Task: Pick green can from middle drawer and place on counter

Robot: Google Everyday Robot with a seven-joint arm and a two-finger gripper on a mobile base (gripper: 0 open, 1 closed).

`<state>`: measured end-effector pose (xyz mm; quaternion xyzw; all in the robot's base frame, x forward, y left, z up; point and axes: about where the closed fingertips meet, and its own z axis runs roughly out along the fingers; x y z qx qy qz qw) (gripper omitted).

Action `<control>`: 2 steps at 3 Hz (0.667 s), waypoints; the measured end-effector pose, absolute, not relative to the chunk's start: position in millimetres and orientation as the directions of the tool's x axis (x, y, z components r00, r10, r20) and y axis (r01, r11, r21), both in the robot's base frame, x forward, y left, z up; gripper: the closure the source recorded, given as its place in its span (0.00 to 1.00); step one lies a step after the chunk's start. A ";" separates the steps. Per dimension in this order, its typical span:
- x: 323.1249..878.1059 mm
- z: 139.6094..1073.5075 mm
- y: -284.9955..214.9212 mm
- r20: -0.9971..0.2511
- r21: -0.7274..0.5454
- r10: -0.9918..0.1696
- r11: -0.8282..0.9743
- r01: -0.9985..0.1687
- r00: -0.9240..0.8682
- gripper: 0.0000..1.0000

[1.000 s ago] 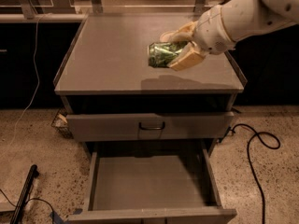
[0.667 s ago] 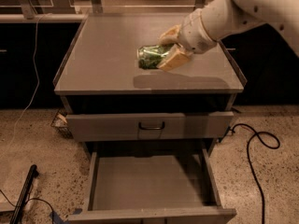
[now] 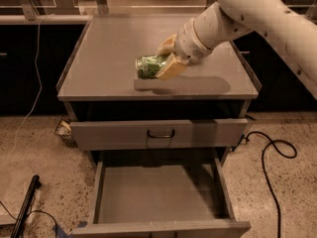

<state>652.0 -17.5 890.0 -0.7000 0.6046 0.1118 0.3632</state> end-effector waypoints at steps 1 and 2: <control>656.7 877.8 -20.8 -0.599 -0.357 -0.769 0.007 -0.934 0.223 1.00; 674.7 873.3 -27.6 -0.567 -0.373 -0.788 -0.015 -0.928 0.241 1.00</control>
Offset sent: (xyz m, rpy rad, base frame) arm 0.0541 -0.0261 -0.0053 -0.0836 -0.0558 -0.0033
